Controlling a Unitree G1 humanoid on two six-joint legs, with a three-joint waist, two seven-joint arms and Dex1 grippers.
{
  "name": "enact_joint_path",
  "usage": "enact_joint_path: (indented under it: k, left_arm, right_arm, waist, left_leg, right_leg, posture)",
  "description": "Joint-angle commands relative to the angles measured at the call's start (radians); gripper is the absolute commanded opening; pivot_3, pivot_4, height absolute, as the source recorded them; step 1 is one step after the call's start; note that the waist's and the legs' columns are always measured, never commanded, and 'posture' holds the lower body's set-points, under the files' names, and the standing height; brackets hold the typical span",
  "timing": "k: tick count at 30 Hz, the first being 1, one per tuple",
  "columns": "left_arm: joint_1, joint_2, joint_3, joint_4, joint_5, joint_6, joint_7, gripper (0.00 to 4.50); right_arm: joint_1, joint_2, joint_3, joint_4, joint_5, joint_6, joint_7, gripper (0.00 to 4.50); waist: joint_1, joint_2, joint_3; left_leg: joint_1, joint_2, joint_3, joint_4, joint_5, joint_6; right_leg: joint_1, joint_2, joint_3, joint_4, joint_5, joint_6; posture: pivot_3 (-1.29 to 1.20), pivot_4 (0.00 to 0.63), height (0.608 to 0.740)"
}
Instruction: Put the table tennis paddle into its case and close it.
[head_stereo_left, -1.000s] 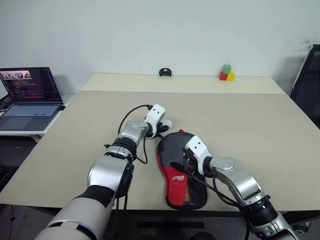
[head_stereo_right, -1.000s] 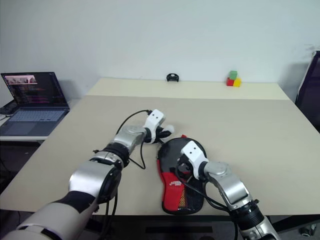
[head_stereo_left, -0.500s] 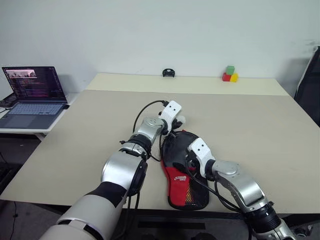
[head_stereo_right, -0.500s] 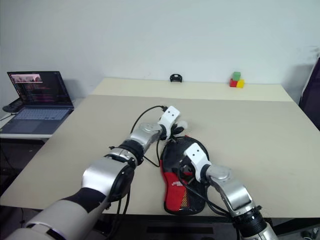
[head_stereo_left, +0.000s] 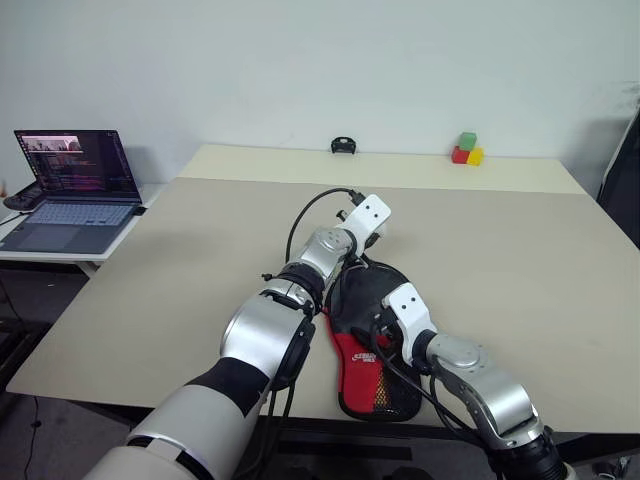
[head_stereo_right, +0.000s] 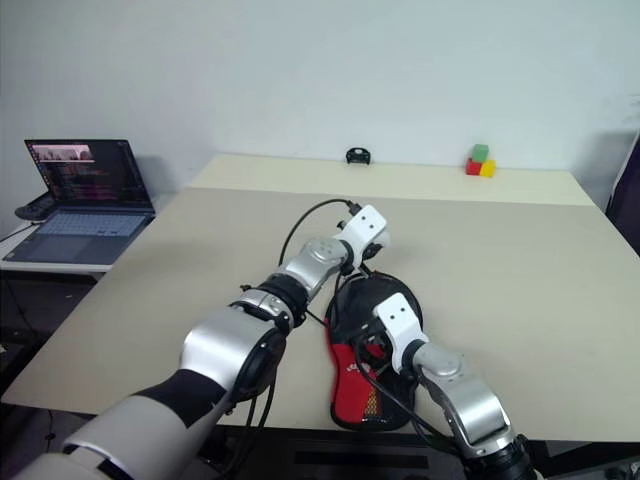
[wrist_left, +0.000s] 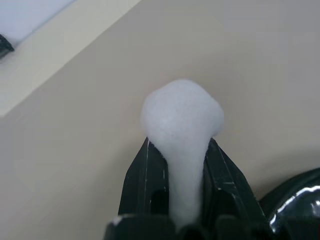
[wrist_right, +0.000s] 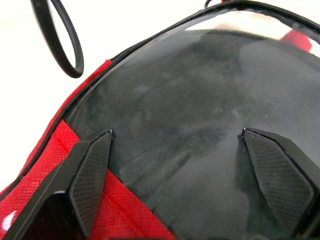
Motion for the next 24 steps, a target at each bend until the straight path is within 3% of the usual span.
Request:
enact_joint_path:
  k: [1, 15, 24]
  left_arm:
    - [-0.070, -0.018, -0.015, -0.027, 0.034, -0.056, 0.047, 0.36]
    - [-0.113, -0.163, -0.049, -0.021, 0.106, -0.090, 0.115, 0.36]
    - [-0.028, -0.200, -0.085, -0.016, 0.133, -0.063, 0.039, 0.36]
  right_arm:
    - [0.094, -0.003, 0.054, 0.080, -0.010, 0.140, -0.024, 4.50]
    - [0.218, 0.053, 0.061, -0.055, -0.002, 0.213, -0.138, 4.50]
    - [0.222, 0.068, 0.063, -0.062, 0.005, 0.218, -0.164, 4.50]
  waist:
    - [0.000, 0.000, 0.000]
    - [0.004, 0.000, 0.000]
    - [0.002, 0.000, 0.000]
  left_leg:
    - [0.000, 0.000, 0.000, 0.000, 0.000, 0.000]
    - [-0.001, -0.002, -0.002, 0.000, 0.000, 0.000]
    - [-0.001, -0.002, -0.004, -0.001, 0.000, 0.000]
  right_leg:
    - [0.000, 0.000, 0.000, 0.000, 0.000, 0.000]
    - [0.001, 0.000, -0.003, -0.001, -0.002, 0.003]
    - [0.002, 0.000, -0.007, -0.002, -0.002, 0.003]
  posture:
    - [0.00, 0.150, 0.740]
    - [0.00, 0.150, 0.740]
    - [0.00, 0.150, 0.740]
